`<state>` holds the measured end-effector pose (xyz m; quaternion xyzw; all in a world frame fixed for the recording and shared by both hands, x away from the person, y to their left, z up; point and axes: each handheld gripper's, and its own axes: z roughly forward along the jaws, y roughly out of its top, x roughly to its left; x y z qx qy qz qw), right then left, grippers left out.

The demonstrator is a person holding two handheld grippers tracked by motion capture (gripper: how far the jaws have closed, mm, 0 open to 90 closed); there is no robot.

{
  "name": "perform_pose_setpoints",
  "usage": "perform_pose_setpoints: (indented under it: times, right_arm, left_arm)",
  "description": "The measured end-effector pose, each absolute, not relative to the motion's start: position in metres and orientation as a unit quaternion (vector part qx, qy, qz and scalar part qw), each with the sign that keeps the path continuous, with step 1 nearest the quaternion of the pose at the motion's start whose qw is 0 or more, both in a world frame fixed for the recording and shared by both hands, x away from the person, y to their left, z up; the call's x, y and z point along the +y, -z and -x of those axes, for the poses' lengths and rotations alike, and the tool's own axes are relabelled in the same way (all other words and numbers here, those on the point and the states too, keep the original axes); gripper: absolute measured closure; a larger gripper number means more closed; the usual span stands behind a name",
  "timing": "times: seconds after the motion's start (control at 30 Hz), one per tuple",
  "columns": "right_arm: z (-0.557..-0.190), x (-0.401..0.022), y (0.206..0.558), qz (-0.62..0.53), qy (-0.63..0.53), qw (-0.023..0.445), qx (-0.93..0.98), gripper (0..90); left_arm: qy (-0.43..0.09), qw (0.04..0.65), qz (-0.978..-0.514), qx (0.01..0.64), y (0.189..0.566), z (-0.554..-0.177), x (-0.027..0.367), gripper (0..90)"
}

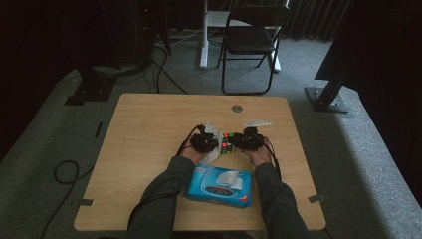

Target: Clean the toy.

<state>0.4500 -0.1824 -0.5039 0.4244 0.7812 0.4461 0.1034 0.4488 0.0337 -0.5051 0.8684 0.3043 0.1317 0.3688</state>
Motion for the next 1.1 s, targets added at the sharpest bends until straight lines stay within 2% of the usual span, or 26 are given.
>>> perform_pose_setpoints:
  times: [0.13, 0.37, 0.57, 0.9, 1.1]
  right_arm:
    - [-0.450, -0.184, 0.503, -0.426, -0.447, 0.100, 0.780, 62.4]
    - [-0.450, -0.185, 0.504, -0.427, -0.449, 0.098, 0.779, 63.1]
    - [-0.450, -0.185, 0.503, -0.426, -0.446, 0.101, 0.780, 62.5]
    - [-0.450, -0.186, 0.505, -0.430, -0.453, 0.097, 0.775, 60.5]
    - [-0.449, -0.185, 0.506, -0.430, -0.455, 0.099, 0.773, 58.9]
  left_arm:
    - [-0.145, 0.362, -0.864, 0.319, 0.504, -0.454, 0.033, 86.6]
    - [-0.144, 0.347, -0.860, 0.346, 0.510, -0.463, 0.032, 86.3]
    - [-0.122, 0.335, -0.878, 0.320, 0.517, -0.460, 0.029, 86.8]
    - [-0.123, 0.377, -0.869, 0.297, 0.507, -0.454, 0.037, 87.0]
    - [-0.113, 0.342, -0.892, 0.273, 0.514, -0.452, 0.031, 87.6]
